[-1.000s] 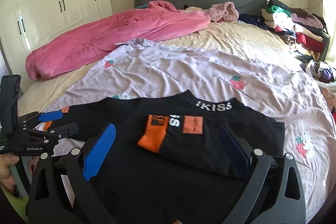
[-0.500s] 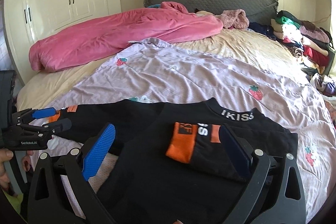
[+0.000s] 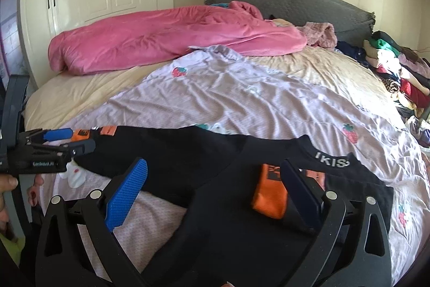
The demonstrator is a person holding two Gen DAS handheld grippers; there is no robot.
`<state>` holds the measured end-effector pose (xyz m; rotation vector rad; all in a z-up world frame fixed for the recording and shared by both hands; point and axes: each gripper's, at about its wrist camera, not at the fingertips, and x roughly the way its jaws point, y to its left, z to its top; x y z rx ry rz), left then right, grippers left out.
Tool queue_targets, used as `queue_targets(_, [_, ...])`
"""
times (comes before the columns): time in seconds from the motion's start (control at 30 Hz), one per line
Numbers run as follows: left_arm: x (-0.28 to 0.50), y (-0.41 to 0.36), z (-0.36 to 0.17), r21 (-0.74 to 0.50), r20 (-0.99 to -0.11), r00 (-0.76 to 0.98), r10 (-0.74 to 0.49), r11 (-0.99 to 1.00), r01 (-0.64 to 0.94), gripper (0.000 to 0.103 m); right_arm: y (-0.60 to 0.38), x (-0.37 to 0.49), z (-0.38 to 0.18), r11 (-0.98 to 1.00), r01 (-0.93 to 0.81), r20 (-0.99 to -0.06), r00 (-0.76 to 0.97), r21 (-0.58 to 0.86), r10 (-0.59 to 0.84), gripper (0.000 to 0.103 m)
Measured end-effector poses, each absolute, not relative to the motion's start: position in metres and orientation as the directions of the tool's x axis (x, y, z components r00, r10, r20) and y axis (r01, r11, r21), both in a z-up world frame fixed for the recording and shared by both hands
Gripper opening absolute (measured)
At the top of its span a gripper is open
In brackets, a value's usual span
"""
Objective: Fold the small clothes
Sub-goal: 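Move the left gripper to the orange cuff of the other sleeve, then close the left gripper on the second orange cuff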
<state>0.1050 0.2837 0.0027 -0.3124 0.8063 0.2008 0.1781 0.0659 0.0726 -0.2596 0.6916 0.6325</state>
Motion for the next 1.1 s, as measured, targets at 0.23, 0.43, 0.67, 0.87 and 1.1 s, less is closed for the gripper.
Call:
queue_targets(0.23, [0.099,0.307,-0.011,-0.166,-0.747,0.656,0.108,0.925,-0.341,0.088,0.093,0.172,0.058,0.750,-0.661,-0.688,0.545,-0.001,0.479,0.099])
queue_targets(0.43, [0.094,0.324,-0.024,-0.157,-0.762,0.634,0.129,0.914,-0.375,0.088,0.112,0.171,0.045,0.733,-0.681,-0.708,0.512,0.009,0.485,0.099])
queue_targets(0.67, [0.088,0.346,-0.033,-0.163,-0.770,0.621,0.146,0.896,-0.413,0.088,0.129,0.169,0.033,0.707,-0.707,-0.737,0.472,0.011,0.484,0.099])
queue_targets(0.87, [0.087,0.363,-0.043,-0.156,-0.782,0.600,0.166,0.880,-0.448,0.088,0.141,0.167,0.025,0.687,-0.726,-0.751,0.452,0.003,0.481,0.099])
queue_targets(1.1, [0.088,0.376,-0.059,-0.199,-0.794,0.592,0.142,0.858,-0.473,0.077,0.135,0.173,0.022,0.712,-0.702,-0.758,0.460,0.008,0.462,0.099])
